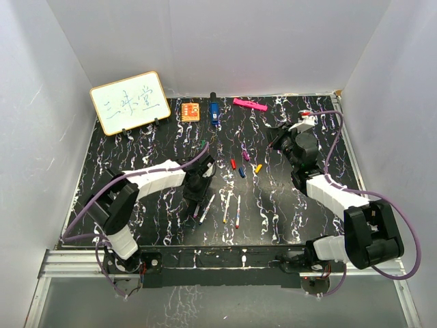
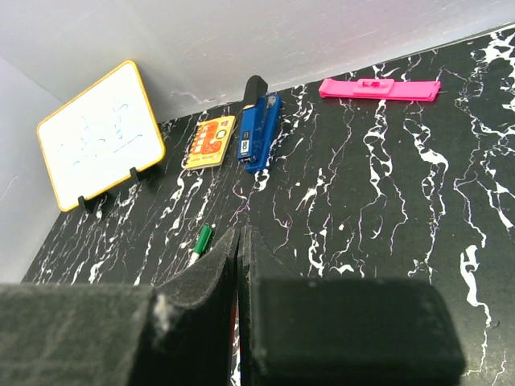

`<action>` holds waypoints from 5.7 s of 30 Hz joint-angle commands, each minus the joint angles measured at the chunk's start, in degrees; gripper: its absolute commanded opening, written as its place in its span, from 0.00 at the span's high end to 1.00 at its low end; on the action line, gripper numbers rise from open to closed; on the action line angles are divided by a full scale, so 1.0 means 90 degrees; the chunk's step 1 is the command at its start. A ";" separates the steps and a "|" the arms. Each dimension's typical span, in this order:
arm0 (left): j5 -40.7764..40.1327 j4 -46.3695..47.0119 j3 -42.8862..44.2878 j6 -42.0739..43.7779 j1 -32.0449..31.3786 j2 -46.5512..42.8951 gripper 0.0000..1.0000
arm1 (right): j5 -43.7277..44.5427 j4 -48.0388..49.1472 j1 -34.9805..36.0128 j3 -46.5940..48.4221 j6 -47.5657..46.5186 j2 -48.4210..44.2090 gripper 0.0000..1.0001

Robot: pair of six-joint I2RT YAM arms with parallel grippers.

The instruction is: Insert the pens into the pen caps

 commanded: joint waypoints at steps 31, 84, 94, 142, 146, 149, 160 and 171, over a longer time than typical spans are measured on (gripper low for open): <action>0.0214 -0.0069 0.0215 0.0103 -0.0051 0.1027 1.00 | -0.0300 0.0187 -0.0020 0.0166 -0.0181 0.0186 1.00; 0.0620 0.3083 -0.1222 0.0217 -0.0022 -0.3115 1.00 | 0.1170 -0.3148 0.1155 0.2934 -0.2095 0.3447 0.62; 0.0684 0.3266 -0.1291 0.0179 -0.0012 -0.3241 1.00 | 0.1292 -0.3349 0.1259 0.3202 -0.2181 0.3828 0.61; 0.1016 0.4731 -0.1733 -0.0389 0.0087 -0.2755 1.00 | 0.1351 -0.2410 0.1587 0.2868 -0.1362 0.2099 1.00; 0.1376 0.5226 -0.1861 -0.0619 0.0086 -0.2567 1.00 | 0.0940 -0.1169 0.1587 0.2101 -0.1200 0.1288 1.00; 0.1538 0.5796 -0.2061 -0.0776 0.0090 -0.2593 1.00 | 0.0676 -0.0197 0.1587 0.1494 -0.1006 0.0721 1.00; 0.1919 0.7245 -0.2303 -0.1339 0.0081 -0.2432 1.00 | -0.0452 0.2653 0.1588 0.0047 -0.0041 0.0309 1.00; 0.2020 0.7747 -0.2213 -0.1532 0.0076 -0.2150 1.00 | -0.0817 0.4200 0.1597 -0.0418 0.0538 0.0458 1.00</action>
